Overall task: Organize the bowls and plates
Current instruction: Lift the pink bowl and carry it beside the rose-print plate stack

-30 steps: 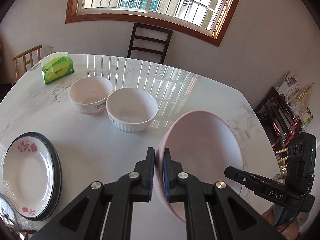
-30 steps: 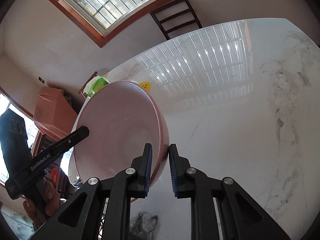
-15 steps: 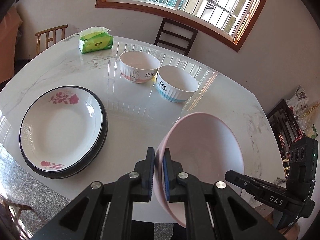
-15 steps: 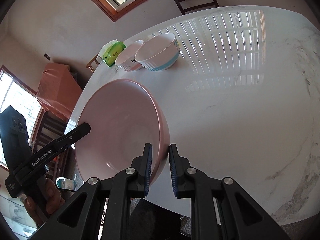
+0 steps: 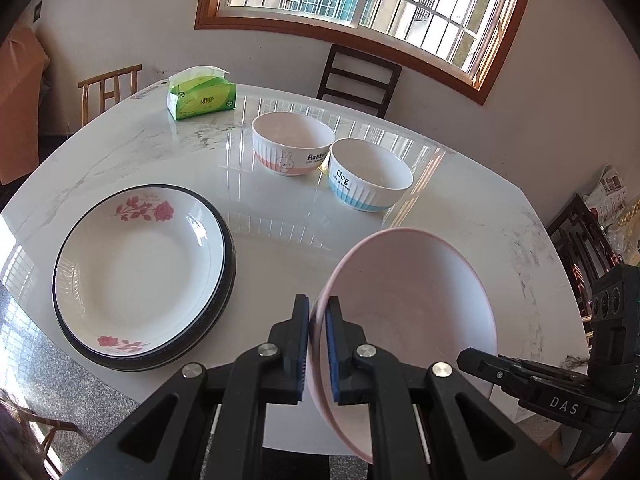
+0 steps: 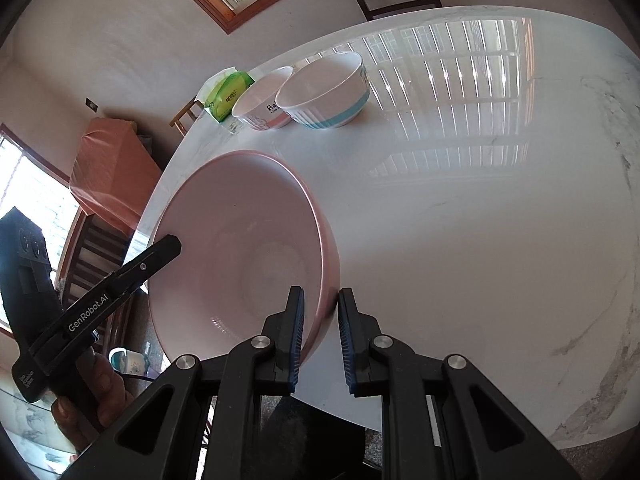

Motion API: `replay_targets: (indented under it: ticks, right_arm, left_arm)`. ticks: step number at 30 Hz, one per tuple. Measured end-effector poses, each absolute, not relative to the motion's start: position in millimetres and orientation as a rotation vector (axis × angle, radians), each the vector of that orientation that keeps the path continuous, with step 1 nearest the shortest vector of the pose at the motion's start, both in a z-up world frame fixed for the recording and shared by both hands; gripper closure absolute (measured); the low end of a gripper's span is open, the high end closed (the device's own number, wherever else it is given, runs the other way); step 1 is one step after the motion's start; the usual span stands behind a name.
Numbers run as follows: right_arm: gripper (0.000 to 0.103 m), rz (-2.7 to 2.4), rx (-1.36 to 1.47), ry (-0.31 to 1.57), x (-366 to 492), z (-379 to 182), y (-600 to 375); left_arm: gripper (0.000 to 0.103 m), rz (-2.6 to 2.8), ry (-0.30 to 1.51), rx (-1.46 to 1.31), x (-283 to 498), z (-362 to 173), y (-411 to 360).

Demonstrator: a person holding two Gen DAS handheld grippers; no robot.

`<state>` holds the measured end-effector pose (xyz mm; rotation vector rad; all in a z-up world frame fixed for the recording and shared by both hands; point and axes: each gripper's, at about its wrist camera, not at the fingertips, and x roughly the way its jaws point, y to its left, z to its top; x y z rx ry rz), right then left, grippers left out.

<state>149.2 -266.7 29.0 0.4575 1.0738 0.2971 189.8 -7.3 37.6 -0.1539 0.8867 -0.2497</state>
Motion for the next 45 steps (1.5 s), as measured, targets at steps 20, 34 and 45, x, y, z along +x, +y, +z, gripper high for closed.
replay_targets:
  ticks: [20, 34, 45]
  right_arm:
    - [0.085, 0.303, 0.457, 1.092, 157.1, 23.5, -258.1]
    - [0.084, 0.304, 0.459, 1.078, 159.9, 23.6, -256.6]
    - [0.083, 0.308, 0.468, 1.070, 159.3, 23.6, -257.4]
  left_arm:
    - [0.095, -0.217, 0.895, -0.125, 196.9, 29.5, -5.4]
    - [0.095, -0.207, 0.891, -0.111, 199.5, 25.6, -7.3]
    - [0.094, -0.201, 0.891, -0.111, 200.9, 24.0, -6.1]
